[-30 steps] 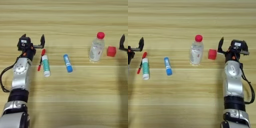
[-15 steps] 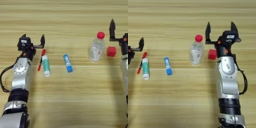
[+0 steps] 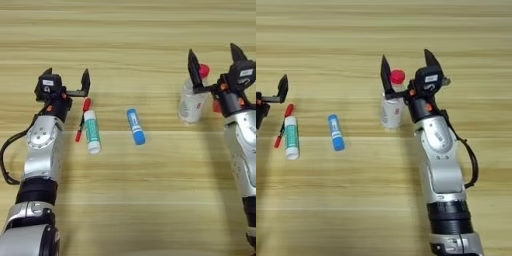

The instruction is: Move the objects on the table

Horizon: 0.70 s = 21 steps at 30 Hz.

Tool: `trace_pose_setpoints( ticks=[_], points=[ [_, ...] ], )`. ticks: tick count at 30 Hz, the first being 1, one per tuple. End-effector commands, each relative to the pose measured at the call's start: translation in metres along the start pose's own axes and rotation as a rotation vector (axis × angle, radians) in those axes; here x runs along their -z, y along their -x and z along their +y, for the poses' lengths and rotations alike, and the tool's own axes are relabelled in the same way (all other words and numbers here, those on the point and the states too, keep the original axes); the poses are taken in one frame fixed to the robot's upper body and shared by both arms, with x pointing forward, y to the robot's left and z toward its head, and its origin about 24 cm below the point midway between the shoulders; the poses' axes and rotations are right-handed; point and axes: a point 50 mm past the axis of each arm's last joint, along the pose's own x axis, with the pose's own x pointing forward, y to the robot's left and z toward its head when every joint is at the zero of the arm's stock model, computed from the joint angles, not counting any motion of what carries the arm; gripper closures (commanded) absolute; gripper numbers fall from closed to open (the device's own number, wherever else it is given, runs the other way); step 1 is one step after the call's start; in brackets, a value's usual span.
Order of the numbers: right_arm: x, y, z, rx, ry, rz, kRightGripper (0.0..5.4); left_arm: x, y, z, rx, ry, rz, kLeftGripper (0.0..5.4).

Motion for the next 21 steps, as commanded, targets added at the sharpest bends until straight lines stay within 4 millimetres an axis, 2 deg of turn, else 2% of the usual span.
trace_pose_setpoints(
  ticks=[1,10,21],
  points=[
    [0.014,0.0,-0.002,0.003,0.025,0.083,0.05,0.0,-0.001,0.0,0.005,-0.005,0.003,0.0],
    [0.041,0.003,0.002,-0.034,0.027,0.242,0.05,0.0,-0.001,0.0,0.006,-0.004,0.002,0.0],
    [0.05,0.003,0.007,-0.059,-0.02,0.3,0.05,0.0,-0.001,-0.003,0.01,-0.003,-0.001,0.0]
  ],
)
